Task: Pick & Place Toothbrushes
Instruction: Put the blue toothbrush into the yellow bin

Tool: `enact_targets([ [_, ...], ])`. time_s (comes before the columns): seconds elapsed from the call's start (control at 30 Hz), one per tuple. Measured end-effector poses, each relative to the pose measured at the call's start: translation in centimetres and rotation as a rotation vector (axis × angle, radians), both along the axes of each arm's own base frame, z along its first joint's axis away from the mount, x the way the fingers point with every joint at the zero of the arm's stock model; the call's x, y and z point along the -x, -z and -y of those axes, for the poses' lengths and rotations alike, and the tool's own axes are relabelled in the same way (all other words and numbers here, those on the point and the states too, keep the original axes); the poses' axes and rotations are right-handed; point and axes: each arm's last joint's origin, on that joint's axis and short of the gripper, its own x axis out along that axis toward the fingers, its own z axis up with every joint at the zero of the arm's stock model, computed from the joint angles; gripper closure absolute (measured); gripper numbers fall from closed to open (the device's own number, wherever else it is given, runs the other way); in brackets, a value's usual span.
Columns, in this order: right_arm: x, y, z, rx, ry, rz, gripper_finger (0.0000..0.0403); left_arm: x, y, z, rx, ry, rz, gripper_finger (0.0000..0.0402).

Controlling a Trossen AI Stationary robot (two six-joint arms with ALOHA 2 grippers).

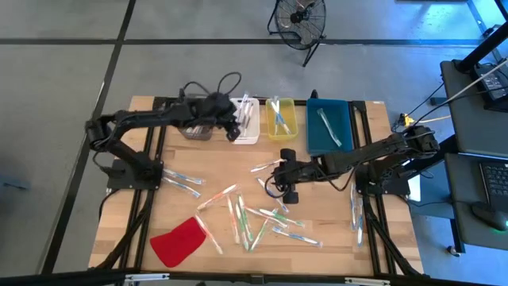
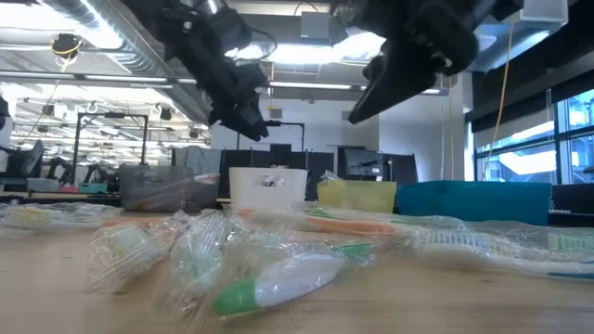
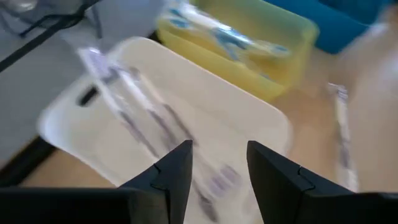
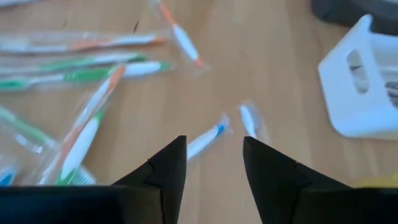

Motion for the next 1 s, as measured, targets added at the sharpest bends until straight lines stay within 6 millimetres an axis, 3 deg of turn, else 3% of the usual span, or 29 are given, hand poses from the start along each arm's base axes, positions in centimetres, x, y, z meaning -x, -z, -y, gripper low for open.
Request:
enact_targets([
  [0.17, 0.5, 0.1, -1.0, -0.006, -0.041, -0.054, 0.0225, 0.7, 0.4, 3.5, -0.045, 0.065, 0.123, 0.0256],
  [0.33, 0.7, 0.3, -2.0, -0.14, -0.084, -0.086, 0.0209, 0.7, 0.9, 6.7, -0.035, 0.126, 0.215, 0.0258],
  [0.6, 0.3, 2.6, -3.3, -0.259, -0.017, -0.18, 0.0187, -0.1, 2.2, 11.2, -0.032, 0.144, 0.179, 0.0258],
  [0.8, -0.1, 4.8, -3.7, -0.303, 0.018, -0.278, 0.0176, -0.4, 2.6, 13.8, -0.036, 0.151, 0.173, 0.0258],
  [1.0, -0.1, 5.5, -3.7, -0.345, 0.099, -0.309, 0.0179, -0.3, 2.6, 15.5, -0.019, 0.149, 0.183, 0.0258],
])
